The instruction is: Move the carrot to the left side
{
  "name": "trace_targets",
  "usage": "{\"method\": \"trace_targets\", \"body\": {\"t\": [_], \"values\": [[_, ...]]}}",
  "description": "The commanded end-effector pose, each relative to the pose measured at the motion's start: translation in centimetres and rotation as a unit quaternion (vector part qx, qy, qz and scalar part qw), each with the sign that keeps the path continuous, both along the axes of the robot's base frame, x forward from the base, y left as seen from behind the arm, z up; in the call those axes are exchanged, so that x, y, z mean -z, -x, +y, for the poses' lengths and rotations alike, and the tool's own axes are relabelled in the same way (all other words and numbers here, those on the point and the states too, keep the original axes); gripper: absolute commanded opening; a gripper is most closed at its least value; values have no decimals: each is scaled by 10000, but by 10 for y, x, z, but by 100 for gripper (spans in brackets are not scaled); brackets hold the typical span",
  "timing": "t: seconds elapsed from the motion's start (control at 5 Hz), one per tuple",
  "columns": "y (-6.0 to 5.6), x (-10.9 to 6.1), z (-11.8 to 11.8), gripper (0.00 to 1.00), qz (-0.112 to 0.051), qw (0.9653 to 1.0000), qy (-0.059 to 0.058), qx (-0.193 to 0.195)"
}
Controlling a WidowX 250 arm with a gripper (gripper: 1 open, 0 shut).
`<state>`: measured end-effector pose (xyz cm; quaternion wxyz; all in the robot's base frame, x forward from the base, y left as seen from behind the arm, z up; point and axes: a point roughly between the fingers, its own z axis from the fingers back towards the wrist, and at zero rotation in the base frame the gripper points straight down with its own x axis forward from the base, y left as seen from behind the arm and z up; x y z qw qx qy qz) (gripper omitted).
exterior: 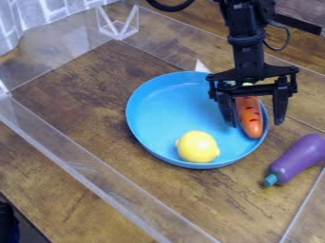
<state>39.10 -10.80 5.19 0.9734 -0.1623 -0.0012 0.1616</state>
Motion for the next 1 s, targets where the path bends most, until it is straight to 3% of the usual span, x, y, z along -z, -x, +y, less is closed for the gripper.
{"method": "trace_targets", "body": {"t": [0.0, 0.2, 0.4, 0.8], "values": [[-16, -9, 2, 100, -273, 9996, -13, -67], [-19, 2, 0, 100, -232, 9997, -67, -73], [-22, 10, -2, 0, -200, 9997, -105, -71], [-22, 6, -2, 0, -236, 9996, -150, 48]]}}
